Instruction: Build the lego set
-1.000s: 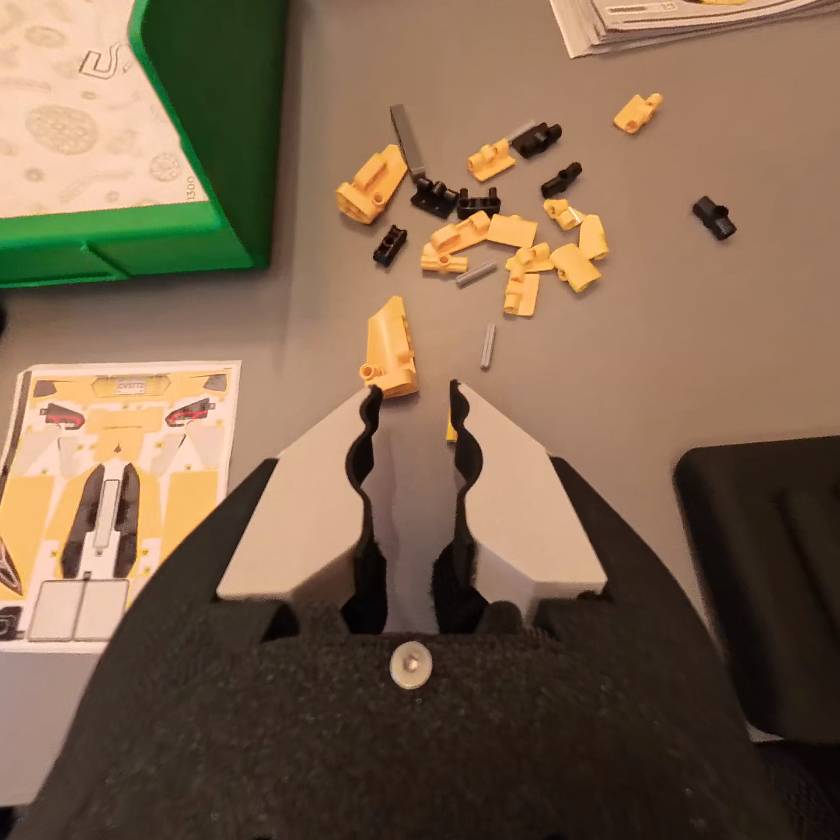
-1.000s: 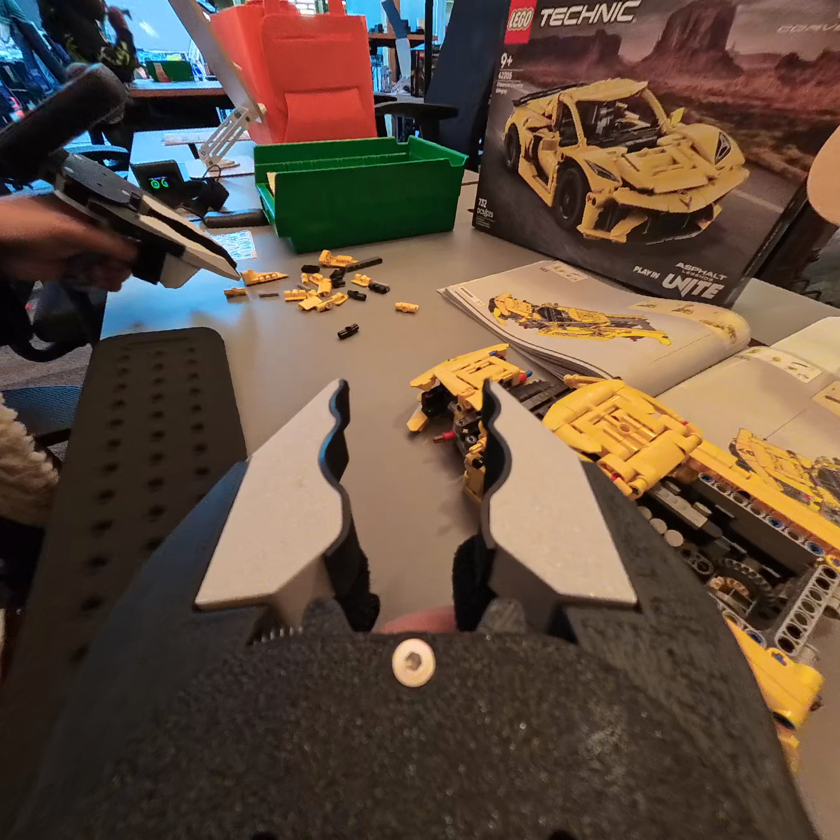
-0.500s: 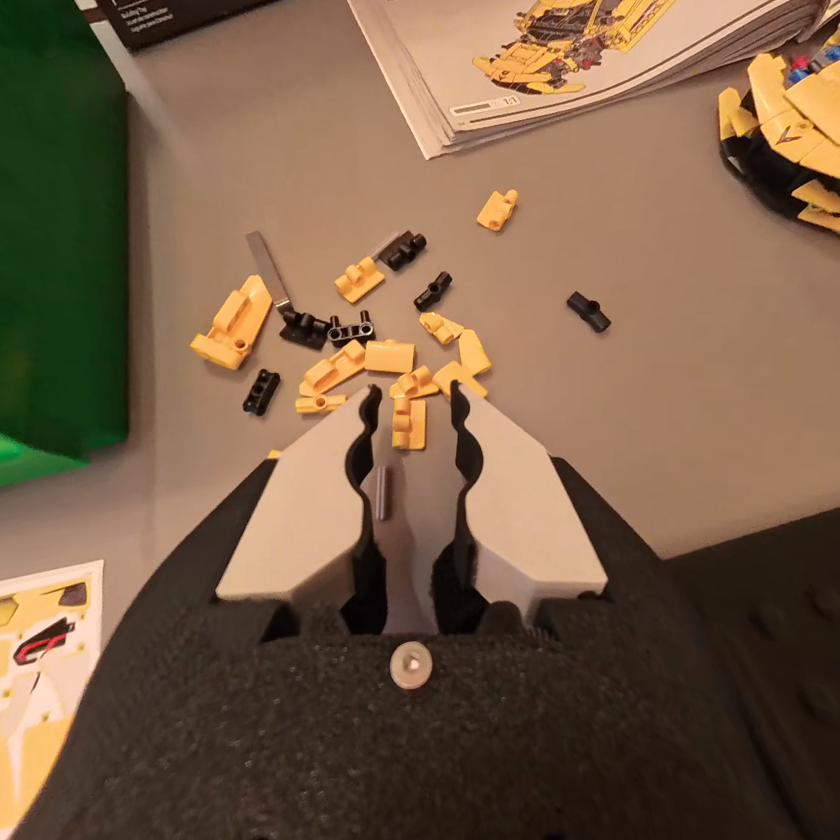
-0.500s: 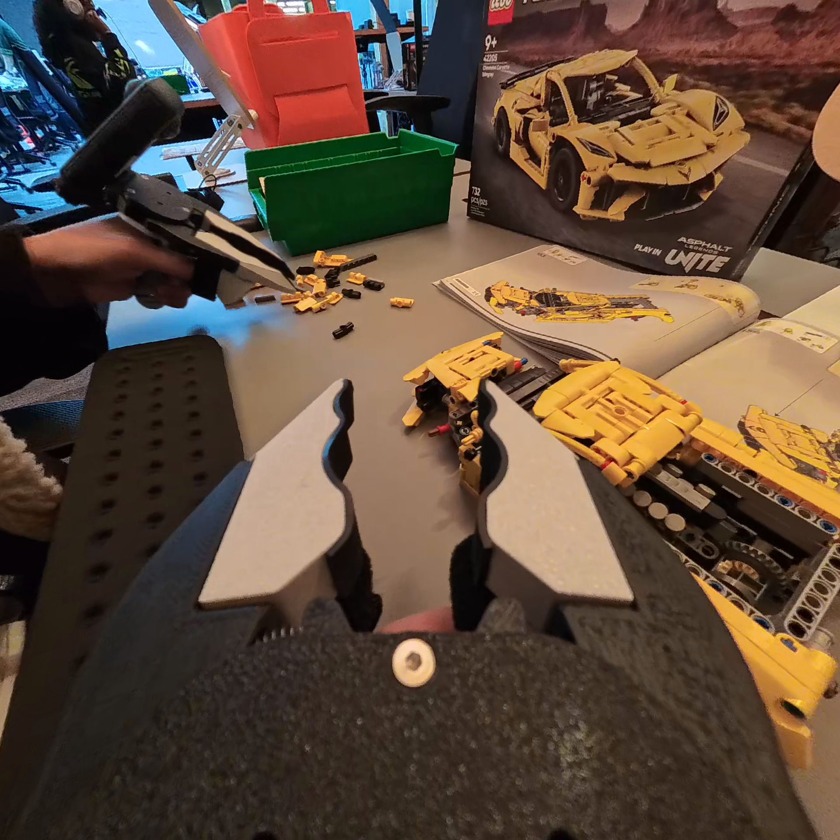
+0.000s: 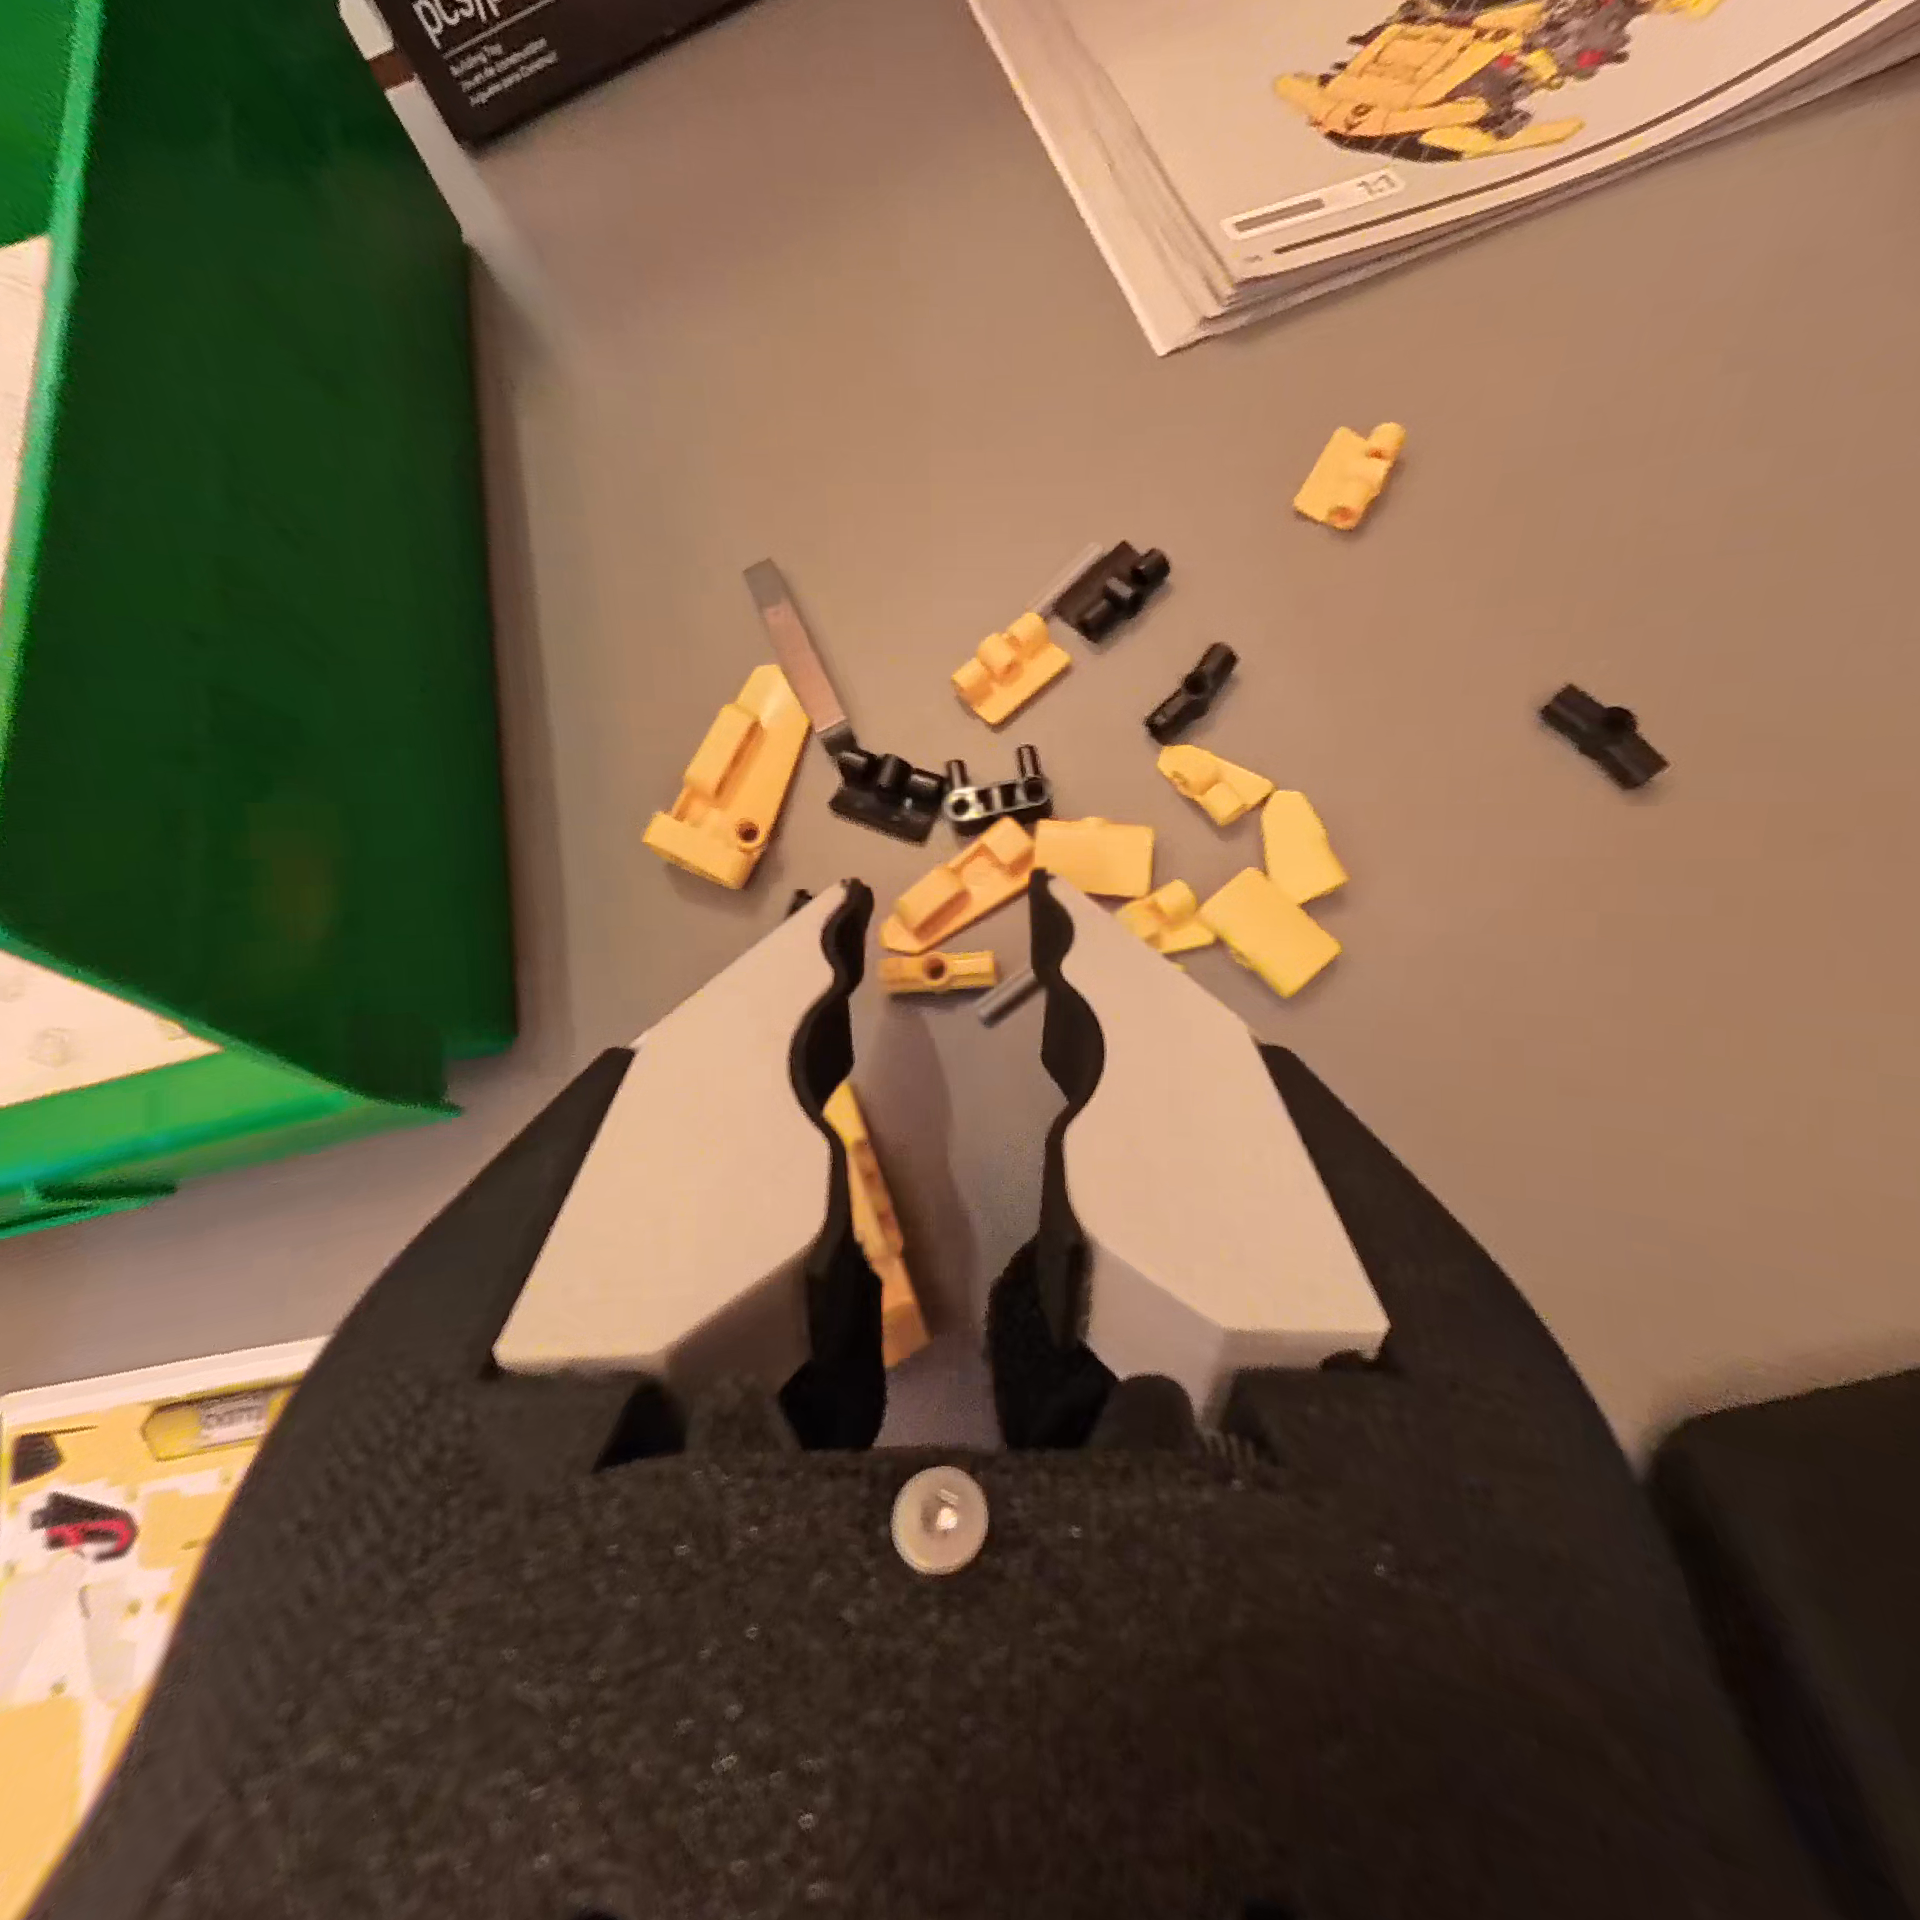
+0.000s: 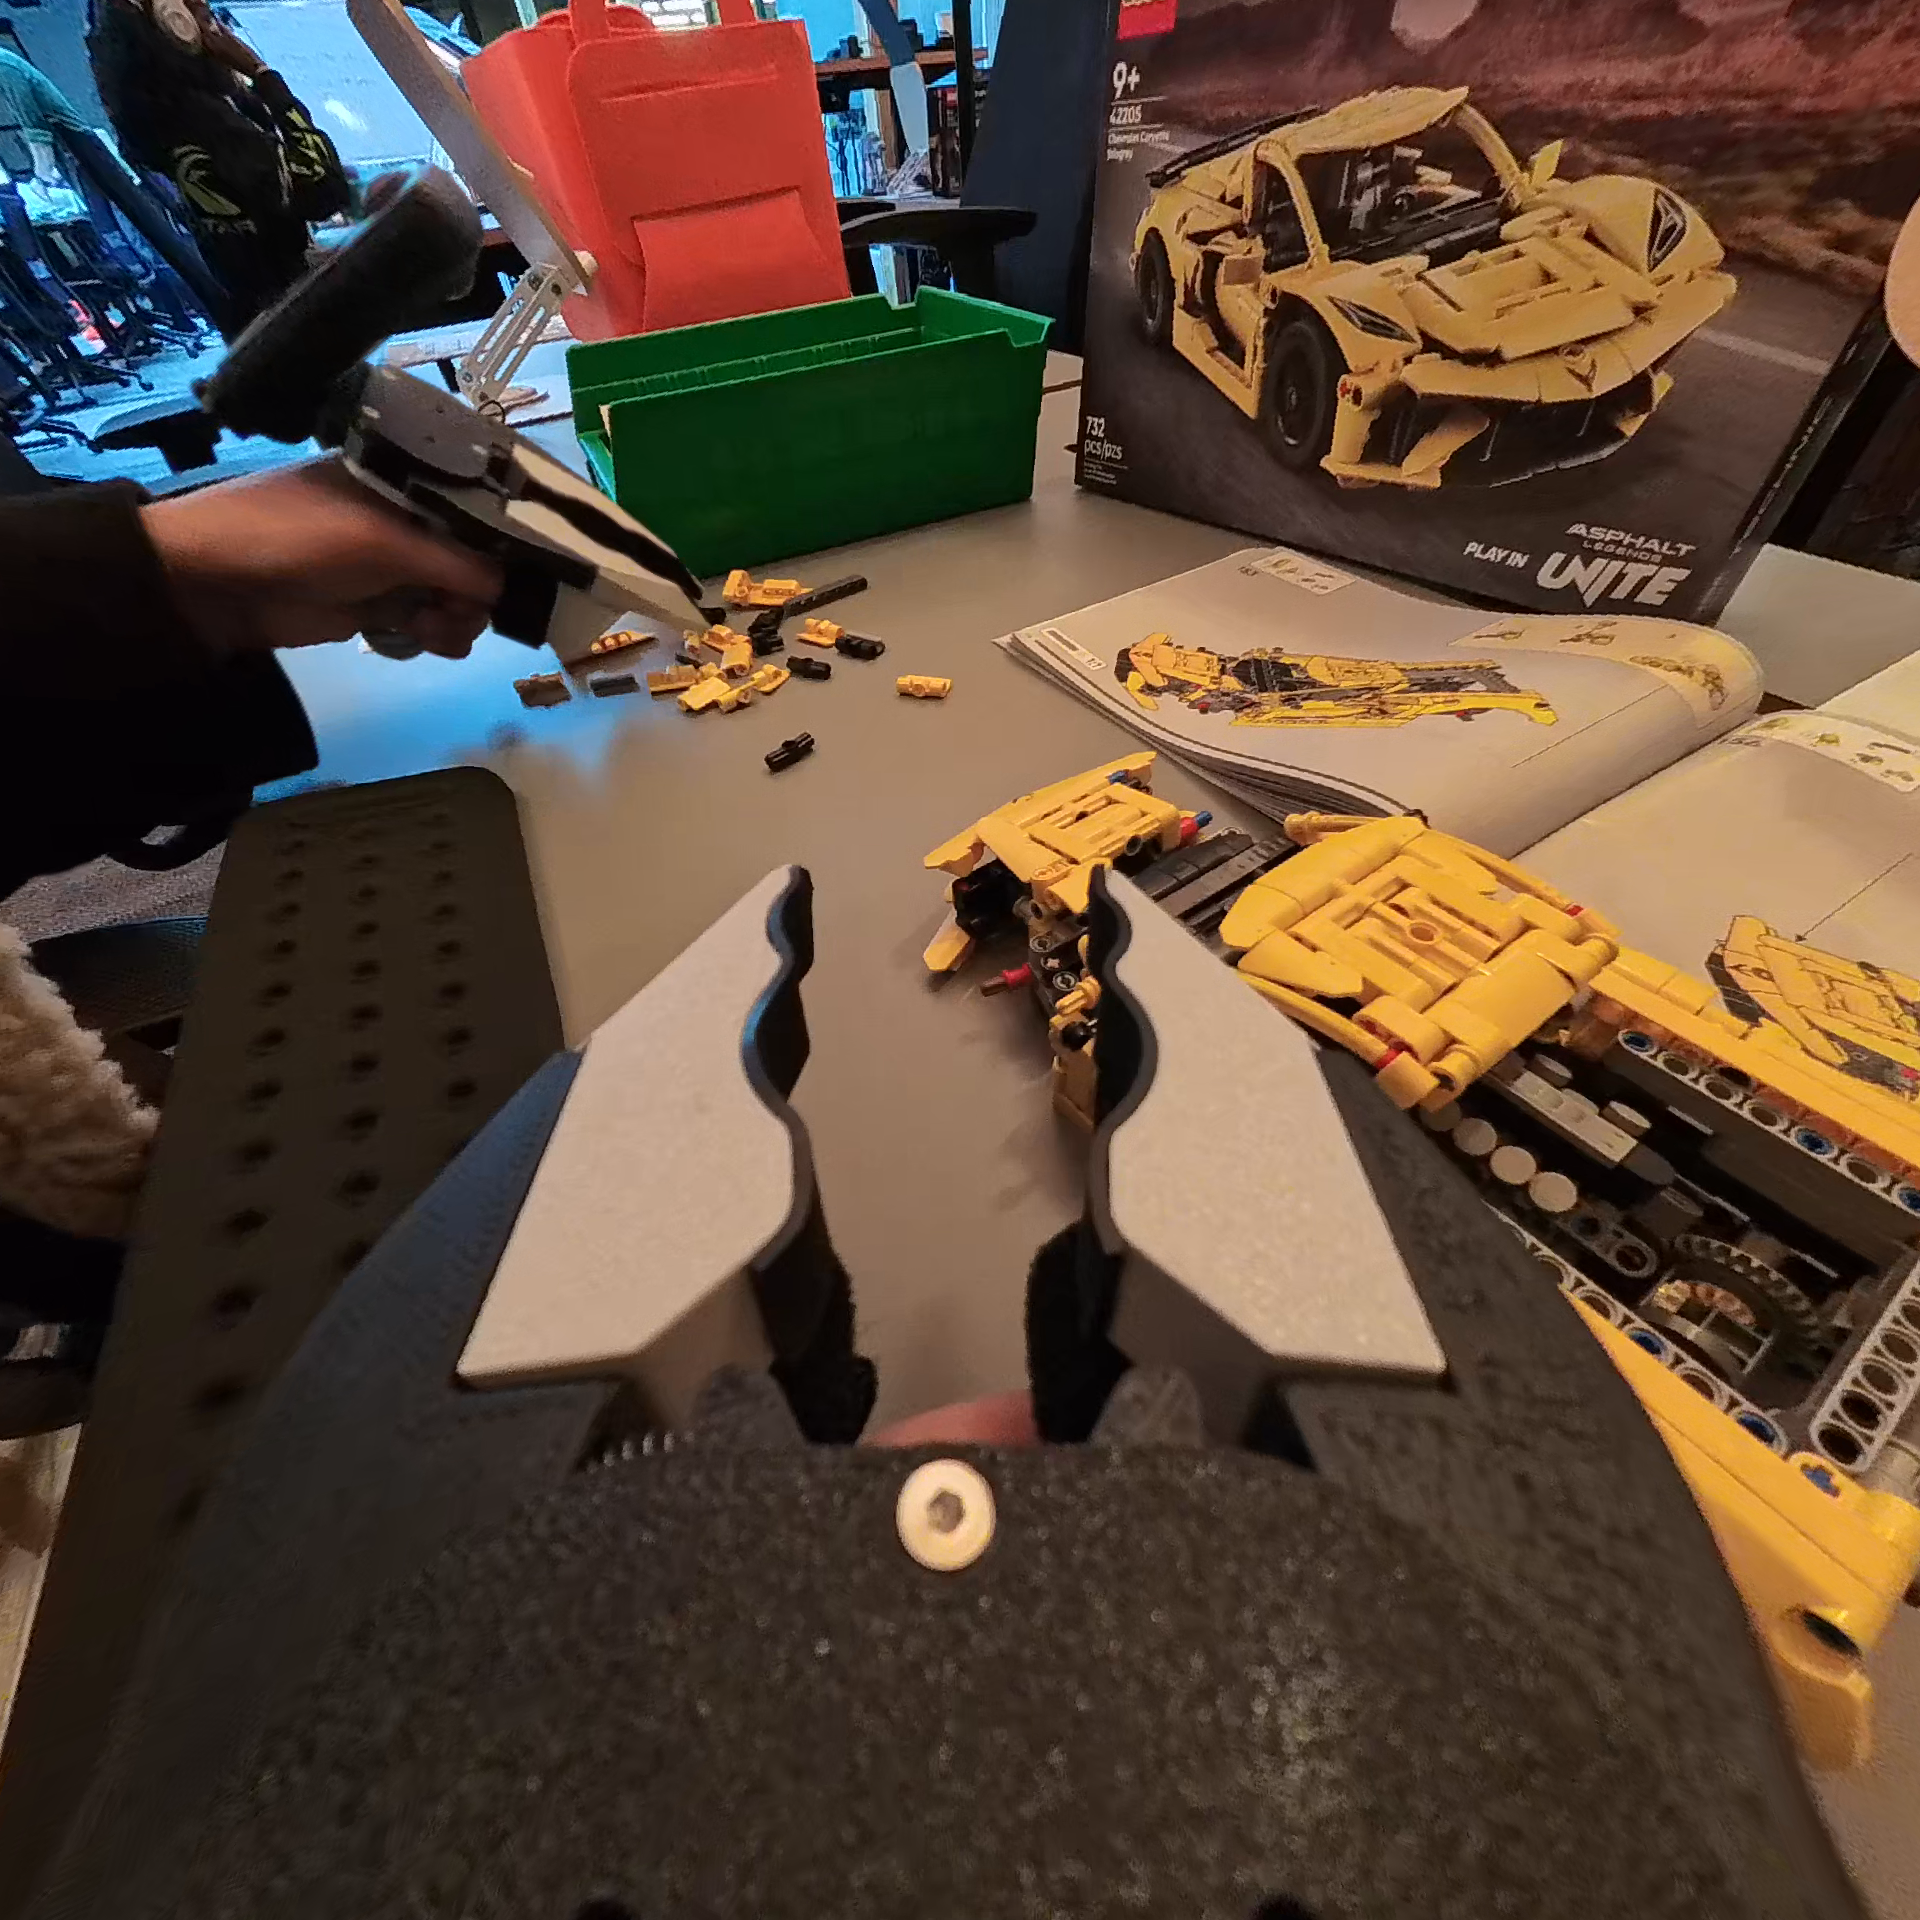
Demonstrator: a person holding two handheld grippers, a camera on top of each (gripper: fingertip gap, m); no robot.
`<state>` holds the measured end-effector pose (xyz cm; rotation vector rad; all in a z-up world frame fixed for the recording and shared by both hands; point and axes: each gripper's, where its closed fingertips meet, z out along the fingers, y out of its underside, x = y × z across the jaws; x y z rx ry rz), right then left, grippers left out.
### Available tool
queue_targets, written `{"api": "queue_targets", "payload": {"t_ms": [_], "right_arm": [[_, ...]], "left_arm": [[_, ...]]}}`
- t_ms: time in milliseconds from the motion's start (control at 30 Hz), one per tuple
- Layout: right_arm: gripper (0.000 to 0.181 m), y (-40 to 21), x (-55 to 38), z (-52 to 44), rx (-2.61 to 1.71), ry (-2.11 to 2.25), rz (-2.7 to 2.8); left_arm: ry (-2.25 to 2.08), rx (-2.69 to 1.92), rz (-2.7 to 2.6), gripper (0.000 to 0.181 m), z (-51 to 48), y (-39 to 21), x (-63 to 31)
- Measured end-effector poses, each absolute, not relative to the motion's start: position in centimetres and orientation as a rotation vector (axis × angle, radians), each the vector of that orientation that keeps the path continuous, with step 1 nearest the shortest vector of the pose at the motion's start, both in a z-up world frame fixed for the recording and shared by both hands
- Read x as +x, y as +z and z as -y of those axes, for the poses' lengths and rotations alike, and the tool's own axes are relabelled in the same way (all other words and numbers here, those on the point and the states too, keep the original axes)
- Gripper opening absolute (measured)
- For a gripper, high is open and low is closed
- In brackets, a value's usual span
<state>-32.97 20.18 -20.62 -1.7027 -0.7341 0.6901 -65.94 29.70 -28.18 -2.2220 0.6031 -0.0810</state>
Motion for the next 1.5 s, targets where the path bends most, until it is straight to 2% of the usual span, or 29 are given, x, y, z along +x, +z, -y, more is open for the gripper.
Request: {"api": "queue_targets", "payload": {"t_ms": [267,367,567,667,800,867,967,1400,1500], "right_arm": [[0.052,-20.7,-33.0,-20.2,-1.709,0.701,0.733],[0.052,-20.7,-32.9,-20.3,-1.712,0.708,0.729],[0.051,-20.4,-32.9,-20.2,-1.701,0.722,0.720],[0.051,-20.0,-32.6,-20.4,-1.691,0.723,0.700],[0.050,-19.0,-31.9,-20.8,-1.665,0.728,0.653],[0.050,-18.5,-31.4,-20.8,-1.652,0.726,0.632],[0.050,-18.2,-30.7,-20.7,-1.639,0.709,0.607],[0.049,-17.8,-31.0,-19.9,-1.625,0.763,0.618],[0.050,-17.9,-30.9,-20.0,-1.630,0.766,0.615]], "left_arm": [[-0.195,-2.270,-0.657,0.031,-30.9,-29.8,-66.3],[-0.220,-2.285,-0.673,0.013,-30.6,-29.9,-66.1],[-0.169,-2.263,-0.725,0.008,-30.1,-29.0,-65.8],[-0.247,-2.150,-0.816,0.008,-29.1,-25.2,-62.0],[-0.585,-1.945,-1.117,0.007,-24.9,-21.6,-49.8],[-0.709,-1.880,-1.367,0.007,-21.3,-23.4,-43.8],[-0.598,-1.830,-1.589,0.007,-19.9,-26.9,-40.3],[-0.719,-1.907,-1.652,0.010,-18.1,-29.7,-39.1],[-0.708,-1.936,-1.621,0.029,-18.5,-30.0,-39.7]]}}
